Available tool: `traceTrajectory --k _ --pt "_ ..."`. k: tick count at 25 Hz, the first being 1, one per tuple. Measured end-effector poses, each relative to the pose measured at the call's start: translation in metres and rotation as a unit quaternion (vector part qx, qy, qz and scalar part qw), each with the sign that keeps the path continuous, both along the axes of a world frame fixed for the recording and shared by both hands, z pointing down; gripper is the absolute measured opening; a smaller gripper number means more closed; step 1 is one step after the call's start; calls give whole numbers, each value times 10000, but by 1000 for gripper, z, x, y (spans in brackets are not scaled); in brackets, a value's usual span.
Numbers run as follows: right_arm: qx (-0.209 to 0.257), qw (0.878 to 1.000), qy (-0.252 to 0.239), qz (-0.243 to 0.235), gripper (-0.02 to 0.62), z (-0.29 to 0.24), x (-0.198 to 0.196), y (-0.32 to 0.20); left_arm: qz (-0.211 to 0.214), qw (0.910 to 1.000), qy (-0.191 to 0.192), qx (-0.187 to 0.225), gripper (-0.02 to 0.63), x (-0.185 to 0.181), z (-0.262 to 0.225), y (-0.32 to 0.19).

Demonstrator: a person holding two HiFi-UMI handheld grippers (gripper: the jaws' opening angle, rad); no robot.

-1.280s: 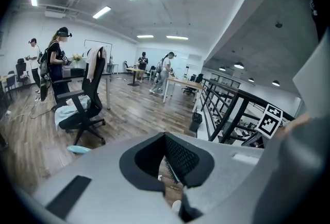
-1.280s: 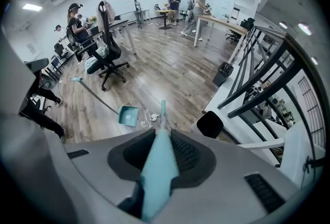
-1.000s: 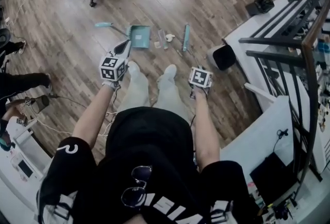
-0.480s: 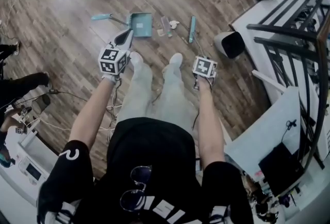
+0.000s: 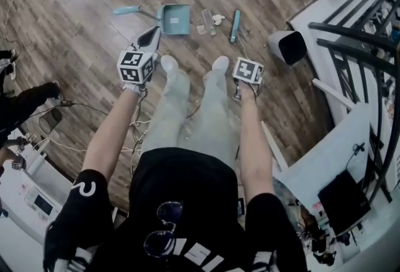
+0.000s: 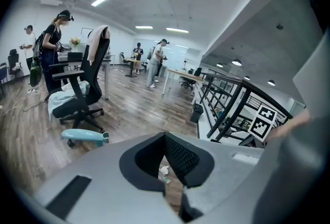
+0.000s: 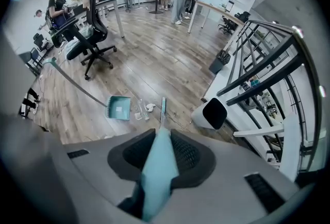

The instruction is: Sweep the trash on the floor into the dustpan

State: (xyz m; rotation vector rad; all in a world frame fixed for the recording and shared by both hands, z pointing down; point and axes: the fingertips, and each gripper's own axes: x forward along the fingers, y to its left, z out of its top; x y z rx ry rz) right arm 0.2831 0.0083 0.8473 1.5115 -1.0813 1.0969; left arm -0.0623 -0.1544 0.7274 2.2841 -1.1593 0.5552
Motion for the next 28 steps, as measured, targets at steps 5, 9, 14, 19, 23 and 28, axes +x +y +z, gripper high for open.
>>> traceTrajectory --k 5,9,14,19,23,28 --pt "9 10000 -38 -38 83 2 -33 -3 -11 10000 42 -36 -2 -13 3 3" --pt "-59 10000 -5 -44 83 0 -54 -6 -23 9999 96 -37 -2 -21 6 1" --pt "21 9998 -144 -101 83 6 -84 -18 -52 9999 139 -74 -2 -34 10 -7" --pt "102 9994 -331 -48 83 8 -116 -31 -89 9997 163 -126 -2 -48 15 -11" --pt "-5 9998 -179 93 83 1 -126 -39 -68 9997 162 -159 -2 -56 20 -17" --pt "-9 9994 -305 174 83 -2 -149 -46 -54 9998 158 -148 -2 -67 17 -23"
